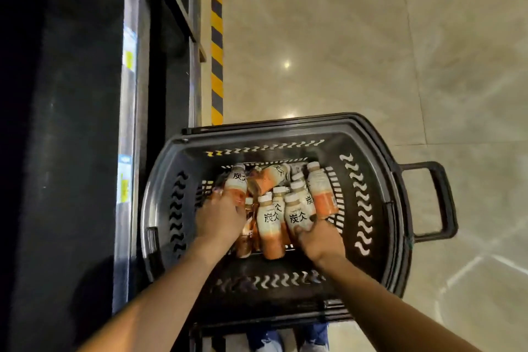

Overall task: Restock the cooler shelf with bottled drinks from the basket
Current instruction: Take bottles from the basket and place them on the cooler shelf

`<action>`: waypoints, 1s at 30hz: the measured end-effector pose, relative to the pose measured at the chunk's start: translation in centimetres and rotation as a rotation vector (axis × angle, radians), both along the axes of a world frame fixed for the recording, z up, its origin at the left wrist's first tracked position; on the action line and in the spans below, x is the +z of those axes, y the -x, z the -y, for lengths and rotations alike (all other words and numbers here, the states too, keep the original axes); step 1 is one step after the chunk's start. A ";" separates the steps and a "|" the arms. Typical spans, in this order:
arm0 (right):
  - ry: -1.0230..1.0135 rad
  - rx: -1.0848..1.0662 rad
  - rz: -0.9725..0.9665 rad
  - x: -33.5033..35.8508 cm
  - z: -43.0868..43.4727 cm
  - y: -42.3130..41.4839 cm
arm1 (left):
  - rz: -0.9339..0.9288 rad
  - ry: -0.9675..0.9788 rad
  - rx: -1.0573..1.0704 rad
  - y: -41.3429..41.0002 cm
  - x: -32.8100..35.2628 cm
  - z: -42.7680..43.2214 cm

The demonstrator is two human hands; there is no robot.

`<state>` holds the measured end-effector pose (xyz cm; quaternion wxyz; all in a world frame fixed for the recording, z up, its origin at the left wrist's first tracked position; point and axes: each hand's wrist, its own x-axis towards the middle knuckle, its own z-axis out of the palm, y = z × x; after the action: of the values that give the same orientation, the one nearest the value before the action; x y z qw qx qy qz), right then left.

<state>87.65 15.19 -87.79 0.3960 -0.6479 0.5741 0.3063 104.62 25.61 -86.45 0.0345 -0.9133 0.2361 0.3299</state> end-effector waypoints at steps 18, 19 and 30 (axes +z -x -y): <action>0.183 -0.245 0.039 -13.9 -2.0 0.6 | -0.035 -0.156 0.253 -3.0 -15.8 4.8; 0.190 -0.225 0.047 -13.9 -2.1 0.8 | -0.054 -0.134 0.305 -2.7 -16.0 4.8; -0.090 -0.394 0.203 -4.2 0.3 1.4 | -0.360 0.191 0.594 1.1 -6.5 1.2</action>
<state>86.25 14.90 -91.95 0.5325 -0.5324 0.6324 0.1817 103.48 24.40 -92.98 -0.1905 -0.8685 -0.0078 0.4576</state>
